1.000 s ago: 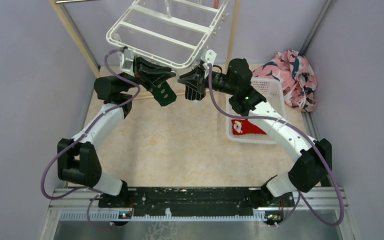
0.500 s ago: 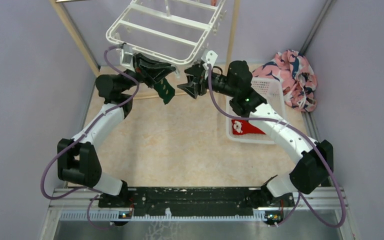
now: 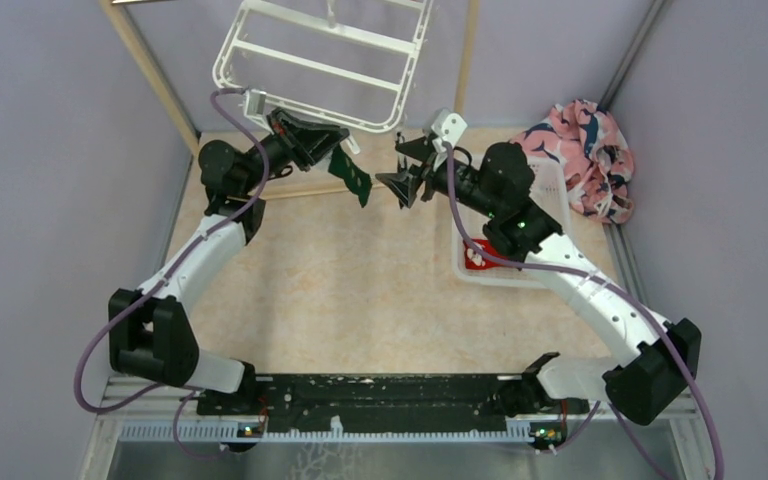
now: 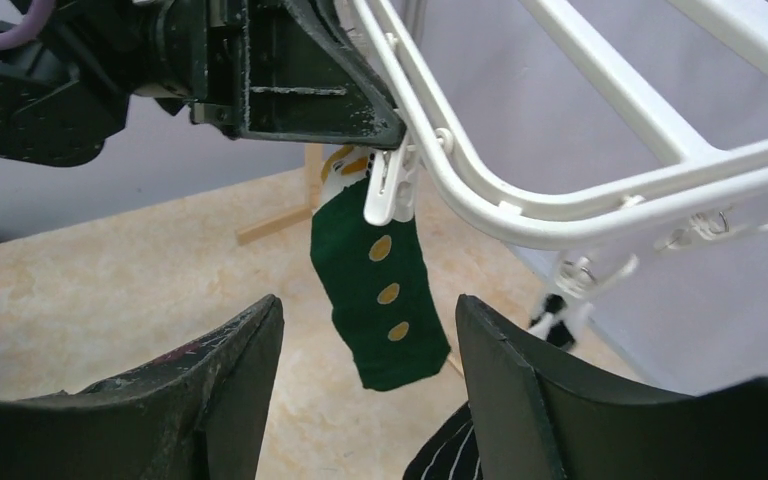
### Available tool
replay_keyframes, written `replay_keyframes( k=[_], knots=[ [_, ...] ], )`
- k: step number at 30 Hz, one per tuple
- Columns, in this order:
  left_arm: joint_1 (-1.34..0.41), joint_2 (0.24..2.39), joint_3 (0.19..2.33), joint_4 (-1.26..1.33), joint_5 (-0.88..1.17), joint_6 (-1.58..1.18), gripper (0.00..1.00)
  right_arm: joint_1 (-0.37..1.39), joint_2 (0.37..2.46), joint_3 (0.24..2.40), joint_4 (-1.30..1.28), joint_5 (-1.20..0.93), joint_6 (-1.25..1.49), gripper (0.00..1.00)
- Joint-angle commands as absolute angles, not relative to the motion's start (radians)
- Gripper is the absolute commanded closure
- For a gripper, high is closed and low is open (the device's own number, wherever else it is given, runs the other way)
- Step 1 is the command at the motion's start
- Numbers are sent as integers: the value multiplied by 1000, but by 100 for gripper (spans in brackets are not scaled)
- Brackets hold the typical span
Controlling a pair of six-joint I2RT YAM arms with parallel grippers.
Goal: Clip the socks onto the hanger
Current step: Pick up the sock from the bin.
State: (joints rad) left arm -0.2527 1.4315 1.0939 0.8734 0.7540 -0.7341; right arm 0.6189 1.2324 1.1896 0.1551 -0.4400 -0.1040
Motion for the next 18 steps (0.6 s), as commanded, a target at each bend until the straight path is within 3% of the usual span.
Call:
replay_keyframes(
  k=[1,8,13,16,18],
  knots=[
    [-255,1395,1109,738,680,-780,100,619,1186,1168,171,-297,-62,37],
    [-256,1375,1118,637,658,-828,100,545,1193,1141,118,51,125,38],
    [-261,1355,1107,652,672,-842,100,377,1294,1186,-100,259,345,38],
    [-266,1343,1109,652,677,-835,100,298,1370,1187,-178,322,357,34],
    [-268,1337,1107,653,677,-831,100,275,1419,1188,-226,460,339,26]
  ],
)
